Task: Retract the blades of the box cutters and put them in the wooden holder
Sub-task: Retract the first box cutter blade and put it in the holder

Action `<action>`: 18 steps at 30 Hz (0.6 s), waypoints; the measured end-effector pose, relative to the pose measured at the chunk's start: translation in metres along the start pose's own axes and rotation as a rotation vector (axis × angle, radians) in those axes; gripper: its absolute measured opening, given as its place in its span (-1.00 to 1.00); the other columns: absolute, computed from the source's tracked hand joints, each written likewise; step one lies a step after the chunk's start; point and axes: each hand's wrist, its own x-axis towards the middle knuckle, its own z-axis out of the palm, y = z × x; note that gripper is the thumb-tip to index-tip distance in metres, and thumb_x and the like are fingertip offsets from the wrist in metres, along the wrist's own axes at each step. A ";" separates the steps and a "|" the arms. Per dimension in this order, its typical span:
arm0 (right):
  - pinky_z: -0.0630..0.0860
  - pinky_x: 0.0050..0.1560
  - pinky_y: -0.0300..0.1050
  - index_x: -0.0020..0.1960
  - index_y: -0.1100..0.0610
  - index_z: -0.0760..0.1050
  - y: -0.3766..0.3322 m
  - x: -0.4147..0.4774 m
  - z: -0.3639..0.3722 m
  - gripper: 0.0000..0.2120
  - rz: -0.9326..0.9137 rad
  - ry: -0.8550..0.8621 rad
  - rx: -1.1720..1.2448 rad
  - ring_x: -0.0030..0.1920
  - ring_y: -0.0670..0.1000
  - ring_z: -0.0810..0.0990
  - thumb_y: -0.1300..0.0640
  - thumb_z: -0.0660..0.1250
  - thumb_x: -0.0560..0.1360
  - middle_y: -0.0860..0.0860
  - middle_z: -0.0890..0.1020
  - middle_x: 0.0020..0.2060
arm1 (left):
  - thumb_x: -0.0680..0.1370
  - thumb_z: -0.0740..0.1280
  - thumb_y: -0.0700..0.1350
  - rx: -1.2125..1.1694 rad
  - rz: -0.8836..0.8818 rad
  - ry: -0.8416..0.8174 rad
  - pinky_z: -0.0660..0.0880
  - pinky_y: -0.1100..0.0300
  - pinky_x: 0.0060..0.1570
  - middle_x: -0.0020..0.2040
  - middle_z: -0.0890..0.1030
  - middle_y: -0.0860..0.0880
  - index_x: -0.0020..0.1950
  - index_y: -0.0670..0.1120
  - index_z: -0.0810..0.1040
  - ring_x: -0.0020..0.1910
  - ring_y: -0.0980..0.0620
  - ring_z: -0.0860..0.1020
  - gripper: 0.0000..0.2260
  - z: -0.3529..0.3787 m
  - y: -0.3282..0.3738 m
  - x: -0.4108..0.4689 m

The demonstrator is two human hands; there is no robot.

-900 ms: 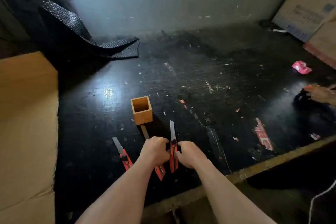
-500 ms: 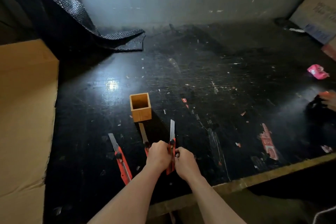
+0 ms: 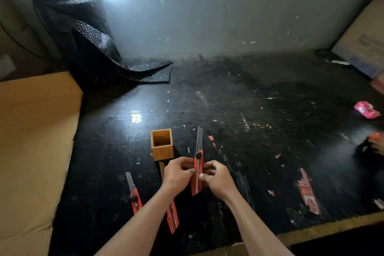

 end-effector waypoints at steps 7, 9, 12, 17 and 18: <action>0.69 0.09 0.05 0.08 0.15 0.60 -0.086 0.001 -0.010 -0.81 -0.231 -0.120 -0.037 -0.01 -0.01 0.73 0.31 0.47 0.49 0.03 0.74 -0.05 | 0.57 0.35 -0.43 -0.342 0.049 -0.085 0.71 -0.14 -0.10 0.02 0.73 -0.17 0.31 -0.01 0.59 -0.06 -0.14 0.76 -0.58 -0.067 0.051 -0.008; 0.68 0.11 0.02 0.13 0.16 0.59 -0.109 0.000 -0.005 -0.77 -0.309 -0.127 -0.064 -0.02 -0.05 0.73 0.32 0.45 0.50 0.01 0.75 -0.05 | 0.56 0.35 -0.45 -0.385 0.087 -0.070 0.70 -0.18 -0.07 0.00 0.75 -0.19 0.31 -0.01 0.60 -0.08 -0.18 0.76 -0.56 -0.088 0.063 -0.015; 0.69 0.04 -0.08 0.33 0.04 0.48 -0.142 -0.003 0.004 -0.64 -0.452 -0.078 -0.096 -0.05 -0.08 0.73 0.25 0.38 0.57 -0.01 0.72 -0.04 | 0.54 0.38 -0.44 -0.390 0.167 -0.046 0.68 -0.20 0.01 0.03 0.76 -0.22 0.33 0.01 0.59 -0.01 -0.25 0.75 -0.53 -0.113 0.081 -0.026; 0.60 -0.07 -0.38 0.35 -0.05 0.50 -0.187 -0.007 0.014 -0.67 -0.677 -0.009 -0.205 0.03 -0.14 0.66 0.19 0.35 0.62 -0.04 0.67 0.08 | 0.55 0.31 -0.50 -0.406 0.228 -0.031 0.72 -0.10 -0.10 0.01 0.77 -0.20 0.35 -0.03 0.59 -0.08 -0.18 0.76 -0.51 -0.141 0.105 -0.043; 0.62 -0.04 -0.33 0.32 -0.04 0.52 -0.193 -0.008 0.015 -0.70 -0.684 -0.005 -0.223 0.05 -0.12 0.65 0.18 0.34 0.62 -0.03 0.66 0.09 | 0.55 0.31 -0.50 -0.406 0.236 -0.036 0.72 -0.08 -0.12 0.02 0.77 -0.20 0.35 -0.04 0.58 -0.06 -0.19 0.76 -0.51 -0.146 0.108 -0.046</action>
